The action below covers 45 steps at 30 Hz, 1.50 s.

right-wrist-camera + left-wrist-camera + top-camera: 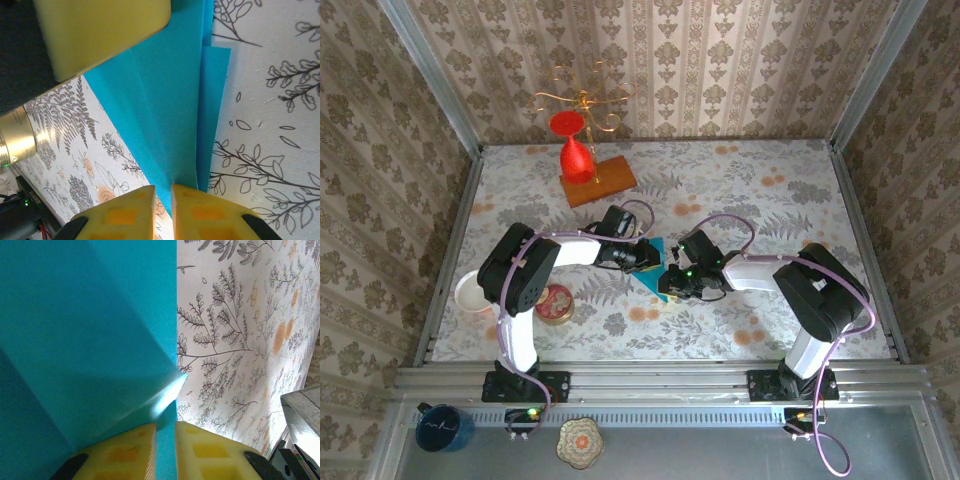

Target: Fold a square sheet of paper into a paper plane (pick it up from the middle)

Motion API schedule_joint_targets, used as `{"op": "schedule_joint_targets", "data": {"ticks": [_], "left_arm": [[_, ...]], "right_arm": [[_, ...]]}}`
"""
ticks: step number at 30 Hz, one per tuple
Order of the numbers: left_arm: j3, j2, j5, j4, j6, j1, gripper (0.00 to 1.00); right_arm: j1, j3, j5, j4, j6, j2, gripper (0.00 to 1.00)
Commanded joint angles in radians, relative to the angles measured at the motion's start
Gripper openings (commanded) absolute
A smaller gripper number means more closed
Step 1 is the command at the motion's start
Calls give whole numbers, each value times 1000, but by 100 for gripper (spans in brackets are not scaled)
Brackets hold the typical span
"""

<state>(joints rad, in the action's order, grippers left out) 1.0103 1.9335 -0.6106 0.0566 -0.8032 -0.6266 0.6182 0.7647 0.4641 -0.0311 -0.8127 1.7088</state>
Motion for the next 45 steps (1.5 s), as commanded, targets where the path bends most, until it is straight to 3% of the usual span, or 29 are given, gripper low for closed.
{"op": "schedule_joint_targets", "data": {"ticks": [1,12,20,29,38,45], "left_arm": [[4,30,11,-64,-1,7,19],[17,50,37,-122,-1,8,19],[17,51,53,-150,1,11,18],[18,55,49,-149,-3,11,18],[23,48,47,-156,-5,11,18],[18,47,42,-144,-21,10,18]], "right_arm": [[5,-19,22,-3,-13,20,18],[5,-26,45,32,-12,38,18],[5,-73,41,94,-13,-80,19],[6,-92,42,63,-23,-22,19],[-29,-81,-100,107,-14,-209,28],[-37,-46,-83,44,-41,-123,28]]}}
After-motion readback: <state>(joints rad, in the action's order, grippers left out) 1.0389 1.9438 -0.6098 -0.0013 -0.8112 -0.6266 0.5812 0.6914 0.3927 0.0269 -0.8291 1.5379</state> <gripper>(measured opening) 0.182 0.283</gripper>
